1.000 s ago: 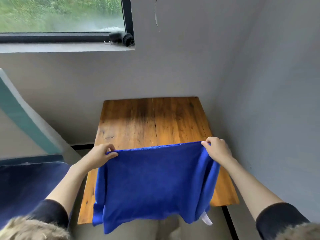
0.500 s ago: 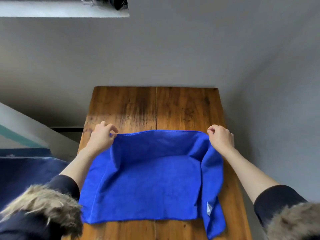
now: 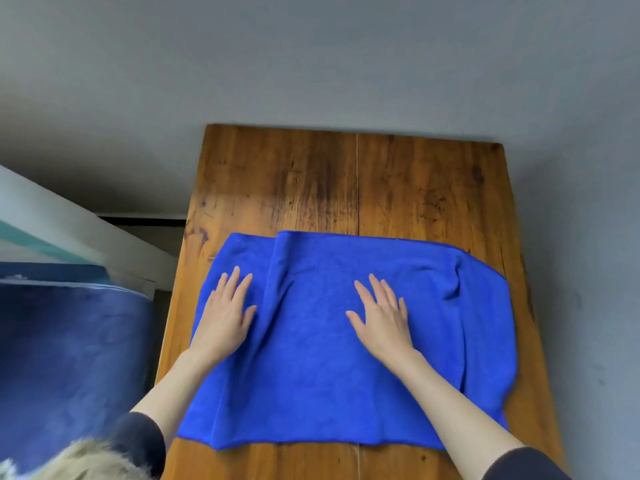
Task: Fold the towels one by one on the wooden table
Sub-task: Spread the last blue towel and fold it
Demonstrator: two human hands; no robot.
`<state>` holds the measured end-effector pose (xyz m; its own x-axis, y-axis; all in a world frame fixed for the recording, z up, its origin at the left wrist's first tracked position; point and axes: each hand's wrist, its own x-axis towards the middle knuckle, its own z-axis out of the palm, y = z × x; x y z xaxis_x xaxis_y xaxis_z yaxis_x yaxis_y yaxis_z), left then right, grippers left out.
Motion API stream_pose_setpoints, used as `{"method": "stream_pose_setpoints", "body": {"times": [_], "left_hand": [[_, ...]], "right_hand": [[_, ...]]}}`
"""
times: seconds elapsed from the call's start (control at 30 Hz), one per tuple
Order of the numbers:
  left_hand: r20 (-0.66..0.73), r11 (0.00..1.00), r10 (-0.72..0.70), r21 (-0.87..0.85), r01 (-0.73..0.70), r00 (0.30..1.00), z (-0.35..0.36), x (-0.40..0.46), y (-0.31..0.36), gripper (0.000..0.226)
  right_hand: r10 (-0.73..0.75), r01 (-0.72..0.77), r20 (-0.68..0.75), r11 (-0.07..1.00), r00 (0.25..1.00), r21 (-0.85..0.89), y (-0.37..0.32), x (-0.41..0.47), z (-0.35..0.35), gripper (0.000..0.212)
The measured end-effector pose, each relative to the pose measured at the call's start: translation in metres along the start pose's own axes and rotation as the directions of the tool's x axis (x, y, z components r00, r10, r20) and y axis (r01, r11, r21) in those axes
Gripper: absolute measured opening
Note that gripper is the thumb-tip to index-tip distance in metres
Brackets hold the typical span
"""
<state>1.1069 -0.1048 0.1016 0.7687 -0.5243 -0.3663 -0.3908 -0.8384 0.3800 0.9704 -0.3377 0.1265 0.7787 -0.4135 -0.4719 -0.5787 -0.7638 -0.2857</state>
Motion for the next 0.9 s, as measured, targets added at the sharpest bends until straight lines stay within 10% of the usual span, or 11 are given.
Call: {"method": "stream_pose_setpoints", "body": {"times": [0.9], "left_hand": [[-0.203,0.959,0.202,0.241,-0.151,0.958,-0.069,0.105,-0.064,0.021]], "right_hand": [[0.162,-0.115,0.206,0.969,0.965,-0.220,-0.048,0.010,0.036,0.102]]}}
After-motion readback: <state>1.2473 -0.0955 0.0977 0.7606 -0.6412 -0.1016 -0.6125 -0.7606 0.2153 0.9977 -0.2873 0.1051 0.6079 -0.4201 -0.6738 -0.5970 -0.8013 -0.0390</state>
